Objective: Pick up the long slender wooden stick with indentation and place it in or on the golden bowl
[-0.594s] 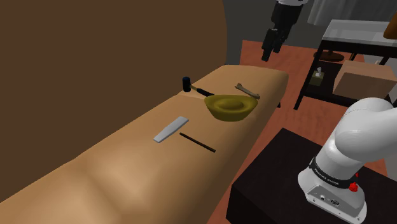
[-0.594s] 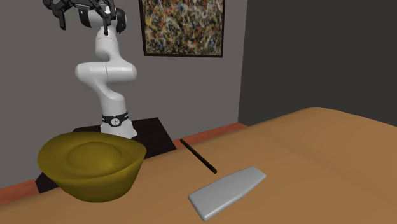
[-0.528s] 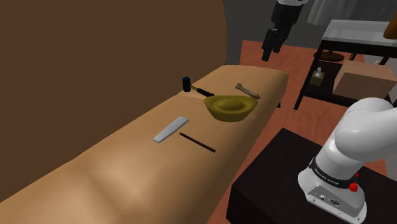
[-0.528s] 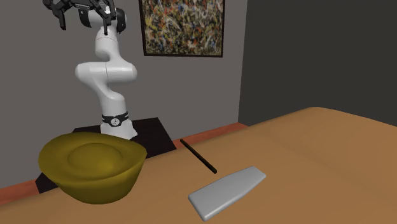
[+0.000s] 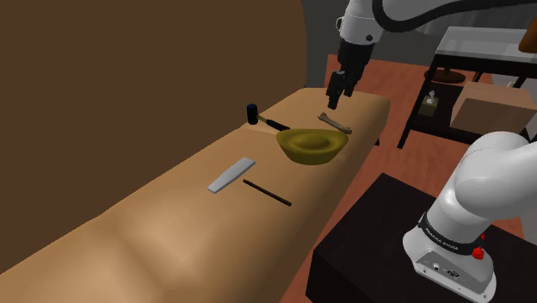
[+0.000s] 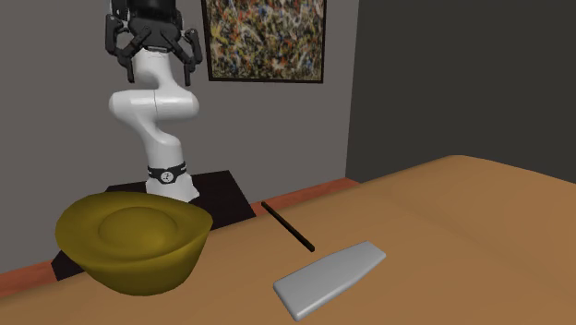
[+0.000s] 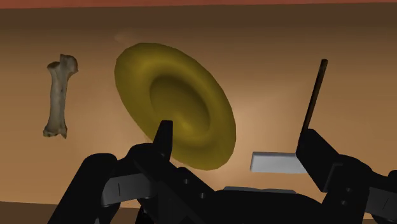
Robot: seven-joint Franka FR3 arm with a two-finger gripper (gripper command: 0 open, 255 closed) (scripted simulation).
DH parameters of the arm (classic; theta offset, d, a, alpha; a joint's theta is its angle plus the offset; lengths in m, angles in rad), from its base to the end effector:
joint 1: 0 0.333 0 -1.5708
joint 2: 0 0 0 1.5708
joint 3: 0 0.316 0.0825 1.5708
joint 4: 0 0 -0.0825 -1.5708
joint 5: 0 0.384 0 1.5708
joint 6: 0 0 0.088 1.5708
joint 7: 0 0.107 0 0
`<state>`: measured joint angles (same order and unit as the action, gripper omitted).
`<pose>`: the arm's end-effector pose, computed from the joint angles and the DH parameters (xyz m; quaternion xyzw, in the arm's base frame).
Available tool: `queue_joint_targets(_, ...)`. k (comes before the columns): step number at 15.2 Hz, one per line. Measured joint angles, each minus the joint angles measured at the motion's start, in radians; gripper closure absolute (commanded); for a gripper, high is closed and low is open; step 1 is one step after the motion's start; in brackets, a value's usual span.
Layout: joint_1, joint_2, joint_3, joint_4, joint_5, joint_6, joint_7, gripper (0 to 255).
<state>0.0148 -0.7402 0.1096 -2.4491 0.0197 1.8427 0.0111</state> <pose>0.3384 0.0506 0.5548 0.9966 0.0427 0.0667 0.0237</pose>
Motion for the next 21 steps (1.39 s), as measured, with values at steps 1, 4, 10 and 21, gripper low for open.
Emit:
queue_joint_targets(1, 0.003, 0.02, 0.007, -0.01, 0.004, 0.03, 0.006, 0)
queue_joint_targets(4, 0.02, 0.078, 0.049, -0.047, 0.026, 0.122, 0.043, 0)
queue_joint_targets(10, 0.043, 0.23, 0.128, -0.071, 0.049, 0.297, 0.113, 0)
queue_joint_targets(21, 0.051, 0.618, 0.283, -0.001, -0.037, 0.603, 0.311, 0)
